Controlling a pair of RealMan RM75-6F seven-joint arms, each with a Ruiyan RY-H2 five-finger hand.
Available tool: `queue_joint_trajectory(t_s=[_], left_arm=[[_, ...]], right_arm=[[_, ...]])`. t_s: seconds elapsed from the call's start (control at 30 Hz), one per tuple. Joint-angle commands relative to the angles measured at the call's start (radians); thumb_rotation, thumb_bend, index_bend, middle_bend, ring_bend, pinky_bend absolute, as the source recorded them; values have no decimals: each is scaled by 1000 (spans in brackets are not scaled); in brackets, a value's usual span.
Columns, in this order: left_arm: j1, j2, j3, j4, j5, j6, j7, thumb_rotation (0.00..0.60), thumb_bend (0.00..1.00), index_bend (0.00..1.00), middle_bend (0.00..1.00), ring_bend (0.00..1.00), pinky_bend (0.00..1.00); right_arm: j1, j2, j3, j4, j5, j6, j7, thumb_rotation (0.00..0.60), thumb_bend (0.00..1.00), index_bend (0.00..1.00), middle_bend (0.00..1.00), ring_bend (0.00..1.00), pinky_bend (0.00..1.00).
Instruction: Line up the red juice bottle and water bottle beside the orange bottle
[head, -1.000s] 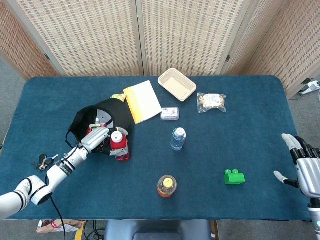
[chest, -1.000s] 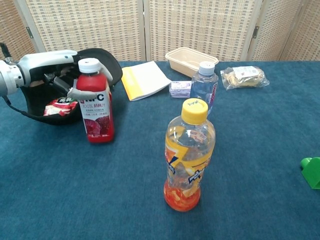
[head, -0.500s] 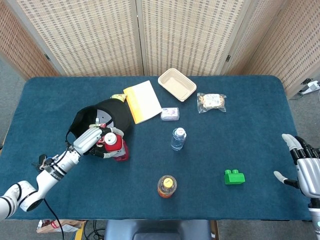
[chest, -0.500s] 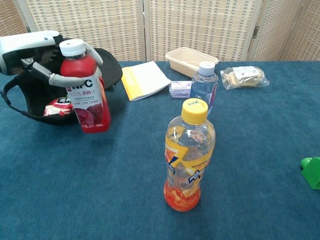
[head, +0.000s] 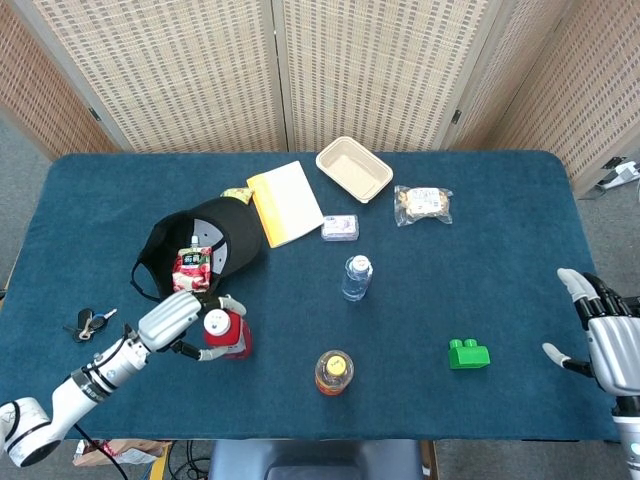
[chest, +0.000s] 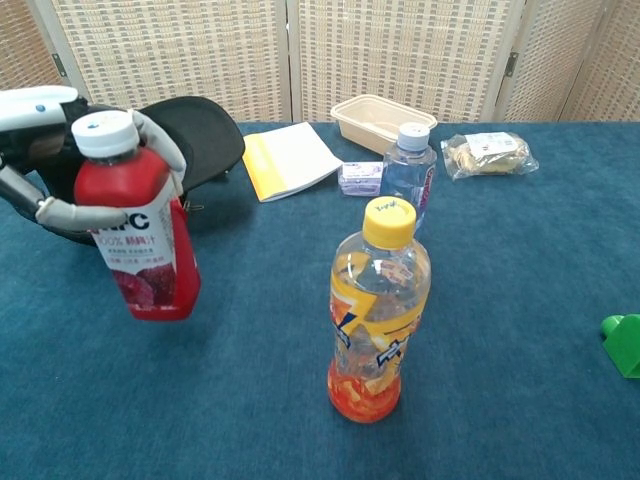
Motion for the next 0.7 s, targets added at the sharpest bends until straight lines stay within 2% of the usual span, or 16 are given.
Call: queue_joint_trajectory(t_s=[0.03,0.23,0.7], left_arm=[[10,-8,11,-17,10,7,12,600,268,624,590,553,417],[4,-26,29,-34,48,2,43,600,268,623,590,552,417],[-4,-91,35,-25,86,3,134,600,269,619,590,539,417]], right_arm=[[-3,2,-2,-2,-3,3,0,600,113,0,129,81,205],[-8,4,-6,-4,-9,10,3,600,113,0,129,81,205],[-19,13,-11,-16,-17,25,0,600,113,0,129,81,205]])
